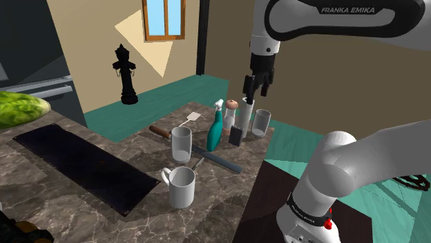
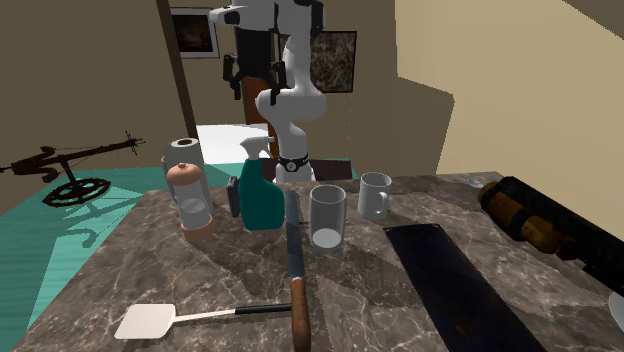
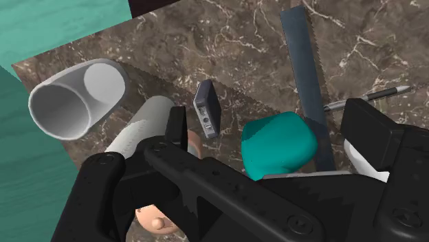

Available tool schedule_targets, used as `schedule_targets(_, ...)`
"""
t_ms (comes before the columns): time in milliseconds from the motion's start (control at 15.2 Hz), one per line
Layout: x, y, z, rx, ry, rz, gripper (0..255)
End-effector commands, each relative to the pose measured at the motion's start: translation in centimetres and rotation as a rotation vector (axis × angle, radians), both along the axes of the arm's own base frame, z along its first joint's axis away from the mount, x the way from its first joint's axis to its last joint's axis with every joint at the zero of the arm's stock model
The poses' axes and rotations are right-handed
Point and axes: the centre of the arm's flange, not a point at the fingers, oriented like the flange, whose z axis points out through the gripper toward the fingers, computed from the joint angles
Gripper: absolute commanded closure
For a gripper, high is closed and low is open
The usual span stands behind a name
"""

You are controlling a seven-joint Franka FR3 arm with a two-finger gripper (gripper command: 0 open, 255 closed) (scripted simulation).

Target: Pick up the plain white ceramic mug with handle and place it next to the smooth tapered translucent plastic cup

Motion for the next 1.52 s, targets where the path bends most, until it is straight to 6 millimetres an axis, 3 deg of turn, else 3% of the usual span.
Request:
schedule_targets(0, 0.0, 0.0, 0.0, 0.000, 0.000, 0.000, 0)
schedule_targets(1452, 3.3, 23.0, -14.5, 0.110, -0.004, -0.165, 0)
